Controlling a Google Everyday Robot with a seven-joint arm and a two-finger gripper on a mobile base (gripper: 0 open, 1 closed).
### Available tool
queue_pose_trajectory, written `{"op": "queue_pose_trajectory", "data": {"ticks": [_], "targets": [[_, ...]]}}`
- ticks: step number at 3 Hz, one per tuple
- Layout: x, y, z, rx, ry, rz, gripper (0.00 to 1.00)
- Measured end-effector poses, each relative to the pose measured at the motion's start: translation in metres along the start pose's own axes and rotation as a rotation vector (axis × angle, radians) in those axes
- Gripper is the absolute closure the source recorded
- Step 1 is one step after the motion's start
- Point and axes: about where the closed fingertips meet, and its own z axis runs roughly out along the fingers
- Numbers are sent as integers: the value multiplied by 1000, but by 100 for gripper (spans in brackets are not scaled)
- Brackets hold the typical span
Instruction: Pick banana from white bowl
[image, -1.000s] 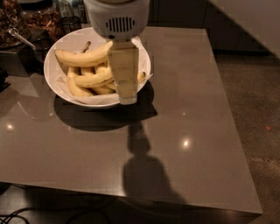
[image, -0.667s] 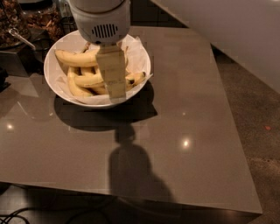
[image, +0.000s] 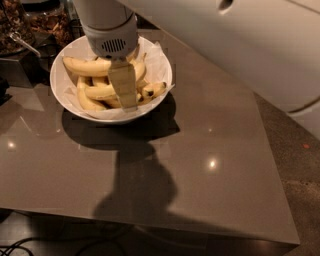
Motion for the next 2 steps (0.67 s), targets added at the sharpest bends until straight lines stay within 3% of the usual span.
{"op": "queue_pose_trajectory", "data": {"ticks": [1,2], "targets": [[-5,-9,23,-42,0,-1,21],[-11,-15,37,-61,3,-8,21]]}}
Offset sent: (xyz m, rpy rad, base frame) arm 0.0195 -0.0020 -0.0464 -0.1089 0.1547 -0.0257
